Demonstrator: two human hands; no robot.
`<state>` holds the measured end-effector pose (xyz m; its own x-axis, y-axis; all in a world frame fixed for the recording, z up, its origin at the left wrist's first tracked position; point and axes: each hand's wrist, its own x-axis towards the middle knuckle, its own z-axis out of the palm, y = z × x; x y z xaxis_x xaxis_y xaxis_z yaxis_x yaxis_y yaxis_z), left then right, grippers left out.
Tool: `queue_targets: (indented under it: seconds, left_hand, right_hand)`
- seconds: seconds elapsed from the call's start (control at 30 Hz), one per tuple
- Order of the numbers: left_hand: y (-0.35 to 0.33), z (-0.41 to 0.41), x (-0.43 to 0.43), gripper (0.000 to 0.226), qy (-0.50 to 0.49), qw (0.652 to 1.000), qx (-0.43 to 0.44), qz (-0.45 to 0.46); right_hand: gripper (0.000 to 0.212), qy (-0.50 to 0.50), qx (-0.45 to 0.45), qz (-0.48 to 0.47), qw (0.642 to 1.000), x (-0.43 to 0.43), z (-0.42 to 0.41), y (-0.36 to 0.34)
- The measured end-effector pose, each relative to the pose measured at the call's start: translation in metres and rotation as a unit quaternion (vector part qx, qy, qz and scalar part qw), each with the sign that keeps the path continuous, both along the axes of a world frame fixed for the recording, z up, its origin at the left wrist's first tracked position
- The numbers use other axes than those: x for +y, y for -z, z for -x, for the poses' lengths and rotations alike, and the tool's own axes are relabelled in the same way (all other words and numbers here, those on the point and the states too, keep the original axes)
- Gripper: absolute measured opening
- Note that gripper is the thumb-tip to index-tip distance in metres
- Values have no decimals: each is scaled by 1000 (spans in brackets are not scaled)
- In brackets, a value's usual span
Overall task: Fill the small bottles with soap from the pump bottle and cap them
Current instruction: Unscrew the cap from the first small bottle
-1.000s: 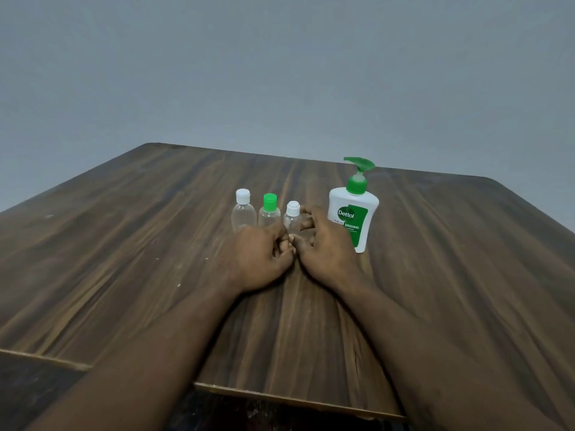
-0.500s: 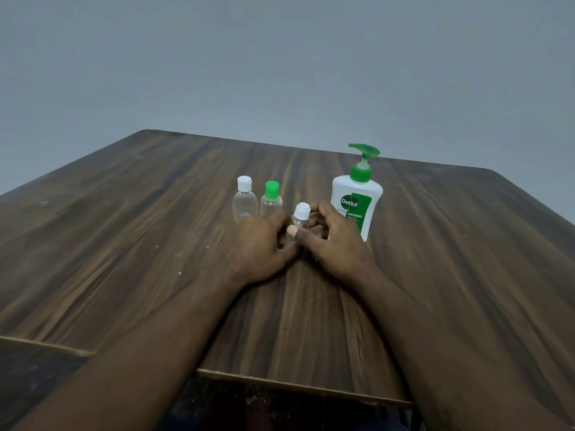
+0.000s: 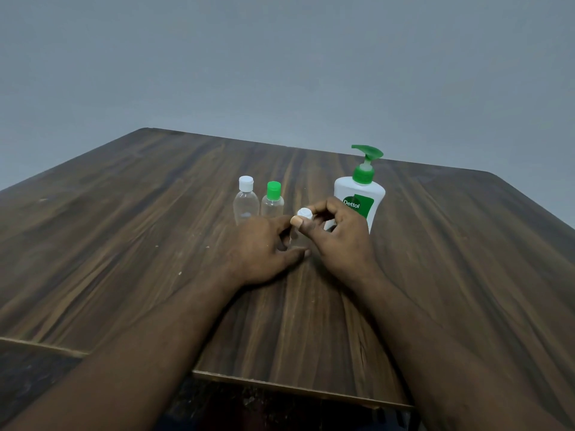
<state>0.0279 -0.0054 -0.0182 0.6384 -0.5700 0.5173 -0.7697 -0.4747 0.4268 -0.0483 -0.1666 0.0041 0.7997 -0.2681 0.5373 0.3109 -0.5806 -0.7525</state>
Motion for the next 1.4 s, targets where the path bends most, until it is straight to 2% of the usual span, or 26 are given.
queue_targets:
  seconds: [0.07, 0.2, 0.3, 0.37, 0.47, 0.57, 0.63, 0.73, 0.8, 0.9, 1.0, 1.1, 1.17, 1.3, 1.4]
  left_hand:
    - [1, -1, 1, 49, 6, 1000, 14, -2]
    - [-1, 0, 1, 50, 3, 1000, 14, -14]
    - [-4, 4, 0, 43, 8, 1000, 18, -13]
    - [-5, 5, 1, 41, 2, 1000, 15, -15]
    - [-3, 3, 0, 50, -8, 999, 14, -28]
    - [-2, 1, 0, 47, -12, 999, 14, -26]
    - [-2, 1, 0, 41, -8, 1000, 16, -20]
    - [-4, 3, 0, 51, -11, 999, 14, -30]
    - [-4, 3, 0, 56, -15, 999, 17, -31]
    - [-4, 3, 0, 52, -13, 999, 16, -26]
    - [-6, 5, 0, 33, -8, 1000, 21, -12]
    - [-6, 4, -1, 49, -13, 999, 25, -25]
    - [-5, 5, 0, 54, -13, 999, 24, -23]
    - [-6, 7, 0, 34, -2, 1000, 21, 2]
    - [-7, 8, 0, 33, -9, 1000, 15, -12]
  right_hand:
    - [11, -38, 16, 11, 999, -2, 0, 1]
    - [27, -107, 42, -26, 993, -2, 3, 1]
    - [35, -54, 31, -32, 998, 4, 1, 1]
    - [27, -24, 19, -44, 999, 3, 0, 1]
    - [15, -65, 20, -58, 996, -3, 1, 0]
    - [28, -95, 19, -55, 994, -3, 3, -1]
    - [33, -62, 18, -53, 997, 1, 1, 1]
    - [22, -17, 1, -55, 998, 0, 0, 0]
    - [10, -43, 7, -80, 996, -4, 1, 0]
    - [21, -74, 11, -77, 994, -4, 2, -1]
    - [28, -29, 22, -41, 998, 1, 1, 1]
    - [17, -32, 16, -53, 998, -3, -1, 2]
    - [21, -61, 22, -61, 996, -5, 0, 0]
    - [38, -61, 33, -43, 997, 0, 1, 2]
    - [26, -21, 6, -47, 999, 0, -1, 2]
